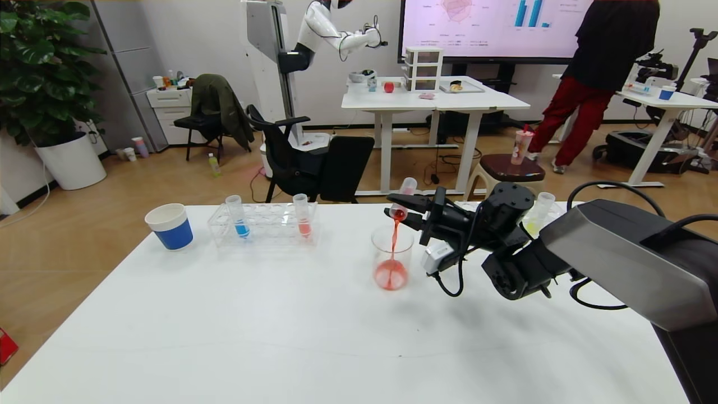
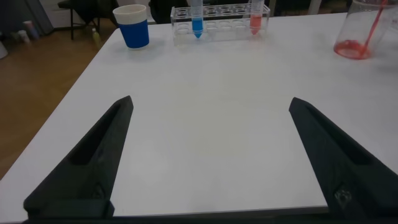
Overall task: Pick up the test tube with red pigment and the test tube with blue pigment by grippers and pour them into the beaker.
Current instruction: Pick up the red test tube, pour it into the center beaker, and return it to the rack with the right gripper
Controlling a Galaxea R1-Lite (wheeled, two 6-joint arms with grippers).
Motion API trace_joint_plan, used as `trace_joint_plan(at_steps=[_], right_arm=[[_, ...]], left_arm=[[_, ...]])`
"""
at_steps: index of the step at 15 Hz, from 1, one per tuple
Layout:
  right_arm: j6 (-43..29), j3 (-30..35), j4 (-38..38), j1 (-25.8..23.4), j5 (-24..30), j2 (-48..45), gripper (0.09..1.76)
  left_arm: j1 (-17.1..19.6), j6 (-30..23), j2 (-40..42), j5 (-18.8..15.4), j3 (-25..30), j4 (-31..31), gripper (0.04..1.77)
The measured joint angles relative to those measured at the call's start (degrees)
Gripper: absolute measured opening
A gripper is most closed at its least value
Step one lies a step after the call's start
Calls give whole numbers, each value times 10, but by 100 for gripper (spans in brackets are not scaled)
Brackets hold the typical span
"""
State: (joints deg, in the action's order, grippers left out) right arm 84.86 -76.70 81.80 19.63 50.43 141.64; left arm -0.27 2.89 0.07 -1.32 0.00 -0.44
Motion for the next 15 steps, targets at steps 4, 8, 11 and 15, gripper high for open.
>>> trace_joint_plan(at_steps=[4,8,11,15], right_arm=[[50,-1,-3,-3,1,-1,49],[88,-1,-4,-6,11,-7,49],[88,3,-4,-5,11,-10,49],[69,-2,-5,-8,5,-12,49]], left_arm=[[0,0,0,0,0,0,175],[0,0,0,0,0,0,175],[0,0,0,0,0,0,175],[0,0,0,0,0,0,175]])
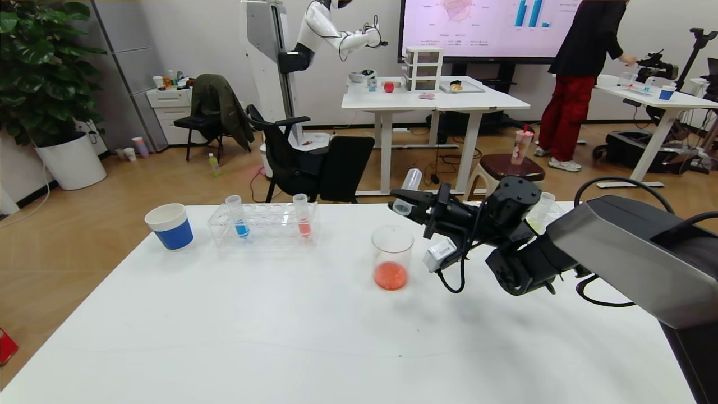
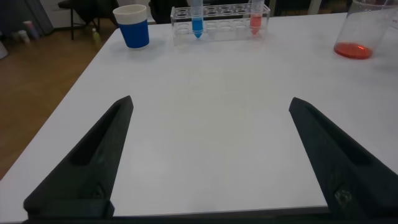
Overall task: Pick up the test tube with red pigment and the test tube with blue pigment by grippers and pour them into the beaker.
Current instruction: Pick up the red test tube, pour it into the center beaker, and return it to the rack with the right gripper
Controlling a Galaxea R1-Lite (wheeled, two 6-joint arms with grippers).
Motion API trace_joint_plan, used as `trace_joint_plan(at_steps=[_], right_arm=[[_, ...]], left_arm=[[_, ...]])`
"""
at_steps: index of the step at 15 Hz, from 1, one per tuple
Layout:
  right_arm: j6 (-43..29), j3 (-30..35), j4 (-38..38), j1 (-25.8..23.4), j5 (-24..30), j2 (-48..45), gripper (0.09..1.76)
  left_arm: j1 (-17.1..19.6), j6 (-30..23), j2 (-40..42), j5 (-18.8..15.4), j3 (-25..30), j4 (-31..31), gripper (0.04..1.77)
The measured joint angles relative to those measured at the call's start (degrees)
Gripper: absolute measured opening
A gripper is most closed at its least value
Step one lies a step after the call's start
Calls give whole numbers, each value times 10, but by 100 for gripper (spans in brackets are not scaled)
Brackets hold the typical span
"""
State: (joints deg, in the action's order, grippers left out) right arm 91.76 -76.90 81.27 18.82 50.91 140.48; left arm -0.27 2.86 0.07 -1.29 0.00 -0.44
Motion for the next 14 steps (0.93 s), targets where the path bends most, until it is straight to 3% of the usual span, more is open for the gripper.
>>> trace_joint_plan(at_steps=[3,8,11,14], right_arm=[[-114,-34,2,-12,-30,-14,49],[-426,-76,34,-31,-183,-45,49],[-579,-66,50,-38,-344,-65,49],[-692,-11,-35,-42,-503,-108,49]], left_arm=[[0,0,0,0,0,0,175],[0,0,0,0,0,0,175],[0,0,0,0,0,0,175],[0,0,0,0,0,0,175]])
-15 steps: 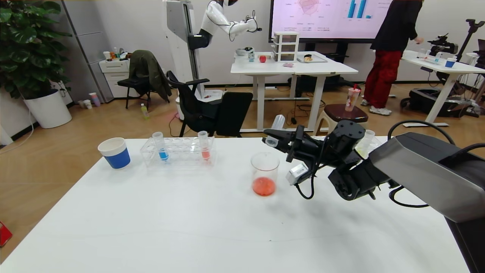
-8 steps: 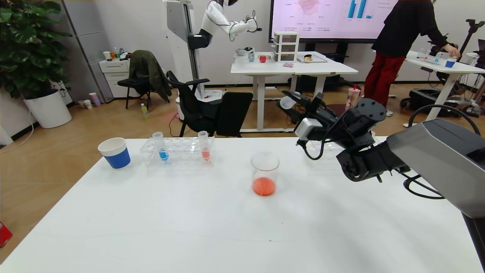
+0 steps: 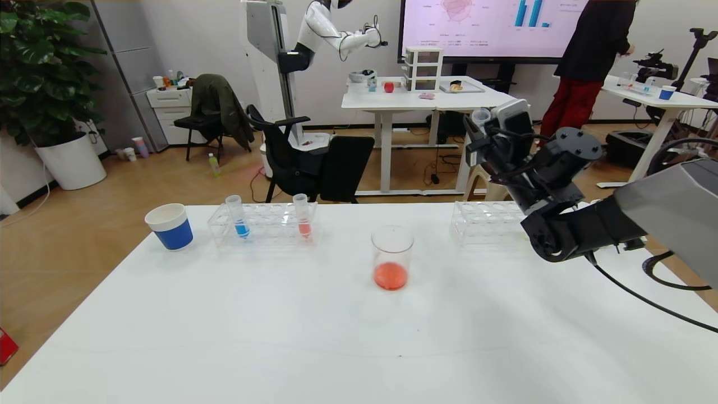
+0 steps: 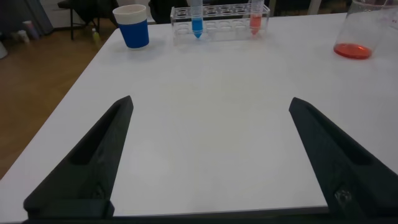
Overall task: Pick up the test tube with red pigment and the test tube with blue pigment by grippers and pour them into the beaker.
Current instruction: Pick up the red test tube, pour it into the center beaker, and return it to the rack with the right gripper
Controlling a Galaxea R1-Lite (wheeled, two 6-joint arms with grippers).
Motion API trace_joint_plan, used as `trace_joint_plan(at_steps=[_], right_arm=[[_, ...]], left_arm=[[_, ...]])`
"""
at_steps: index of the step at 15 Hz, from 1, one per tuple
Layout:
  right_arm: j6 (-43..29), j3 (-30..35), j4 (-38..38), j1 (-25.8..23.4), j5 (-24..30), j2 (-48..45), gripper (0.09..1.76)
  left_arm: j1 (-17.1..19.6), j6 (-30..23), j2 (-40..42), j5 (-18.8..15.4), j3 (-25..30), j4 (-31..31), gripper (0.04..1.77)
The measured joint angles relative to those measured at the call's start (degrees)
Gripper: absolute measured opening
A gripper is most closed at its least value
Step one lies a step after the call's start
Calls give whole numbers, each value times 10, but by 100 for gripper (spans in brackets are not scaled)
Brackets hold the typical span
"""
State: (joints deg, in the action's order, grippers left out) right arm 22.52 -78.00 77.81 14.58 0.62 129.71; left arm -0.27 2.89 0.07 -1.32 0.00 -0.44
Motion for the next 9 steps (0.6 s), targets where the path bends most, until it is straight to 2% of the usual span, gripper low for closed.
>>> trace_joint_plan(at_steps=[2,5,7,9], right_arm=[[-93,32,-96,-3,-55,-39,49],[-170,96,-197,-10,-58,-115,49],[-182,150,-207,-18,-30,-161,49],[-185,187,-184,-20,-25,-192,49]], left_arm=[[0,0,0,0,0,0,175],[0,0,0,0,0,0,175],[0,0,0,0,0,0,175],[0,0,0,0,0,0,175]])
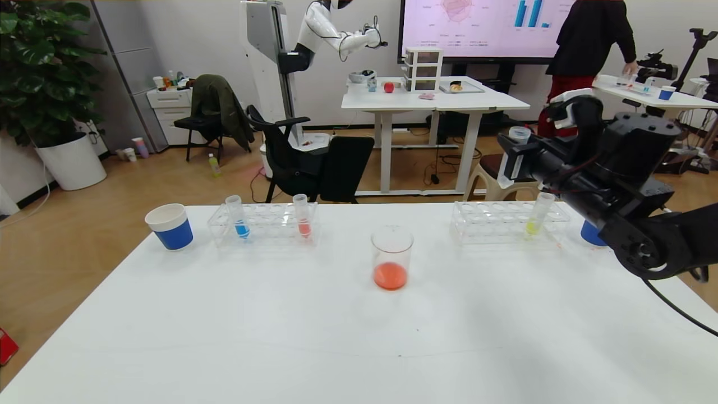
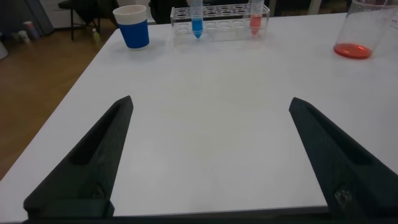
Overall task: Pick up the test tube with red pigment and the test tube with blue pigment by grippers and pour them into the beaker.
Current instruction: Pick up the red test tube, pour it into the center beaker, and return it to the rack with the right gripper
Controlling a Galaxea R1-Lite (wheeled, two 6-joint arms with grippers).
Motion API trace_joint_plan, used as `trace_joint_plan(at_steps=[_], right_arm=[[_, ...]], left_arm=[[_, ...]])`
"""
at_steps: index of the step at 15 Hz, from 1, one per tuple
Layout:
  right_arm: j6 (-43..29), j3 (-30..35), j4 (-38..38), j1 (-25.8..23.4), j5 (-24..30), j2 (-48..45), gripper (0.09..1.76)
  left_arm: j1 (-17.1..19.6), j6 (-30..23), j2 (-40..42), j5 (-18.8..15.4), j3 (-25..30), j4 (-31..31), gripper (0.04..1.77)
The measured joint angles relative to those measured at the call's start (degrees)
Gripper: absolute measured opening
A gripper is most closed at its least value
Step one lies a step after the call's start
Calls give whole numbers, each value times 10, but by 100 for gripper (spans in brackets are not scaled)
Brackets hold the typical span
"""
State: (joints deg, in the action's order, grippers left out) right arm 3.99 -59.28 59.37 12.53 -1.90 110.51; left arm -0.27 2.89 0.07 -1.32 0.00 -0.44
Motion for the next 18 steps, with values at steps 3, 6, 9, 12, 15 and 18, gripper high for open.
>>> trace_joint_plan(at_steps=[3,6,9,12,15,18], right_arm=[[-14,18,1,-28,5,-27,49],[-20,-25,-61,-102,6,-37,49],[-21,-88,-148,-195,3,-30,49],[-18,-109,-139,-260,0,5,49],[-18,-112,-100,-289,-1,49,49],[-18,-109,-57,-300,-2,99,49]], left_arm=[[0,0,0,0,0,0,175],[0,0,0,0,0,0,175],[0,0,0,0,0,0,175],[0,0,0,0,0,0,175],[0,0,0,0,0,0,175],[0,0,0,0,0,0,175]])
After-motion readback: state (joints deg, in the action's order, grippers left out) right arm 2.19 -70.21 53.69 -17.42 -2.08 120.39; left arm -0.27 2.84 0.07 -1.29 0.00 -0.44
